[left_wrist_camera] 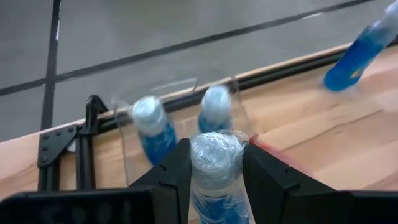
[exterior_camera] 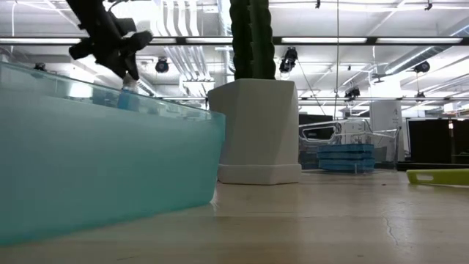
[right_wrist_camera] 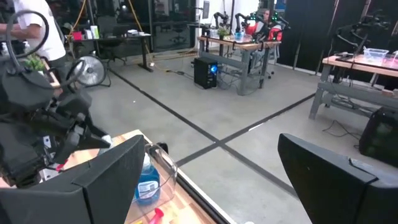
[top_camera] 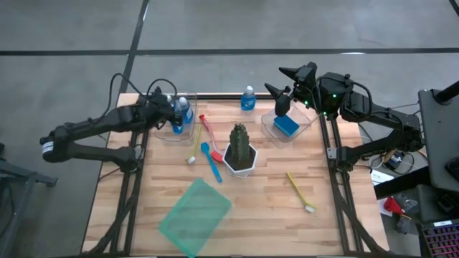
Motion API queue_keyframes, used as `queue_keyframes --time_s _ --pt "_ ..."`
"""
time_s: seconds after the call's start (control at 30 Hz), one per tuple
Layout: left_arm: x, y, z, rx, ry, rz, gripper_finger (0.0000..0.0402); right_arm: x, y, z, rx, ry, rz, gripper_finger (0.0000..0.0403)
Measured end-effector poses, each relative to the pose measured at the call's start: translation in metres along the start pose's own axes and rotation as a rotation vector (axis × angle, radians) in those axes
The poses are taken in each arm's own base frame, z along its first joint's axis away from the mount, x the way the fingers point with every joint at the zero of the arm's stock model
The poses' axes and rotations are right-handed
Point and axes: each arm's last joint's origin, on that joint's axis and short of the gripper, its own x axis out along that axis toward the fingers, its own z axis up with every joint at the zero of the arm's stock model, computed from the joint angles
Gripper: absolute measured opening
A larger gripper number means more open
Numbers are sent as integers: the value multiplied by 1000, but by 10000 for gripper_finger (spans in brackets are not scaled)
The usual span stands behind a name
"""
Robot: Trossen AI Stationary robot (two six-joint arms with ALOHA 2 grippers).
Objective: Pick & Place Kitchen Sink Supplies
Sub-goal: Put the blue liquid detergent into the left transparent bin
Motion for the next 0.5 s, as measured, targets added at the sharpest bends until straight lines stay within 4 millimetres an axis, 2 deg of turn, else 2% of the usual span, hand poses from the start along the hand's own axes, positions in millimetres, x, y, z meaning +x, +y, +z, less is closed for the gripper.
queue_keyframes --time_s 0.23,0.5 --pt "14 7 -26 43 35 62 119 0 0 0 0 -1 0 366" --pt "20 15 -43 123 22 66 118 0 0 0 2 -2 -1 366"
